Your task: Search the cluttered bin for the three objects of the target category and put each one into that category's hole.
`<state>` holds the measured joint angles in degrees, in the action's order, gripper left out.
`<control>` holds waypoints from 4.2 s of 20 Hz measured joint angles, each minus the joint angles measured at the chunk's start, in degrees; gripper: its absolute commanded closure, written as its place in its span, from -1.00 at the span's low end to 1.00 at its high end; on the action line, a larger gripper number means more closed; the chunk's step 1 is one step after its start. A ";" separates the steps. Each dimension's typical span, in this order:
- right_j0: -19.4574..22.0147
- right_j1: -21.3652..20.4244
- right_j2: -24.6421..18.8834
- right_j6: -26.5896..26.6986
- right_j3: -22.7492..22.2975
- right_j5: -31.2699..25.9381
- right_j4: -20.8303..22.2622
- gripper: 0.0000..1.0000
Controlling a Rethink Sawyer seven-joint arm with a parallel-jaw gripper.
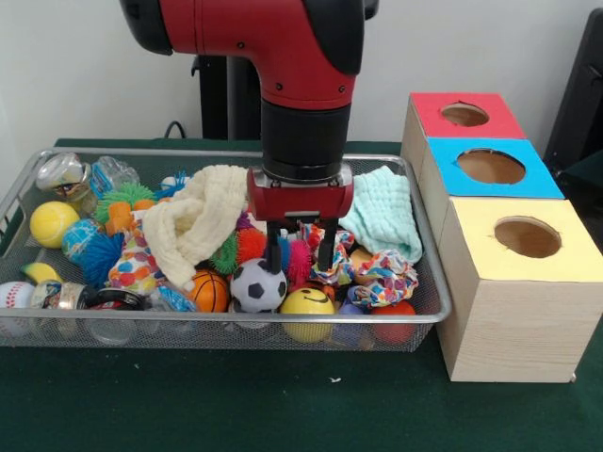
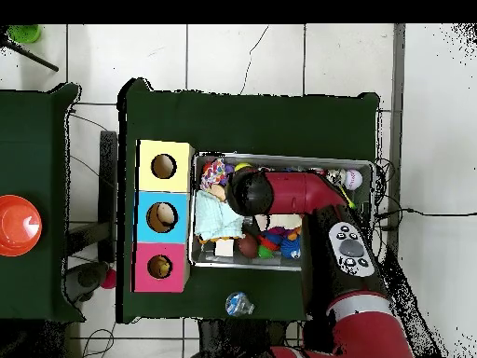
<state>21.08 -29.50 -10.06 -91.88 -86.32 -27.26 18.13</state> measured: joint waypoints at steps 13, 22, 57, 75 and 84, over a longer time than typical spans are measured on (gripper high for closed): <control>0.00 -0.81 0.00 0.00 -0.55 -6.24 -3.60 -1.00; 1.18 -0.79 0.00 0.00 -0.93 7.62 -3.55 -1.00; 2.66 0.95 -1.28 0.00 -4.19 10.89 -10.53 -1.00; 2.63 3.90 -1.28 0.00 -4.60 11.02 -11.10 -1.00; 2.63 3.96 -1.28 0.00 -4.68 11.02 -12.06 -1.00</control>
<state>23.72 -25.54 -11.34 -91.88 -91.00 -16.24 6.07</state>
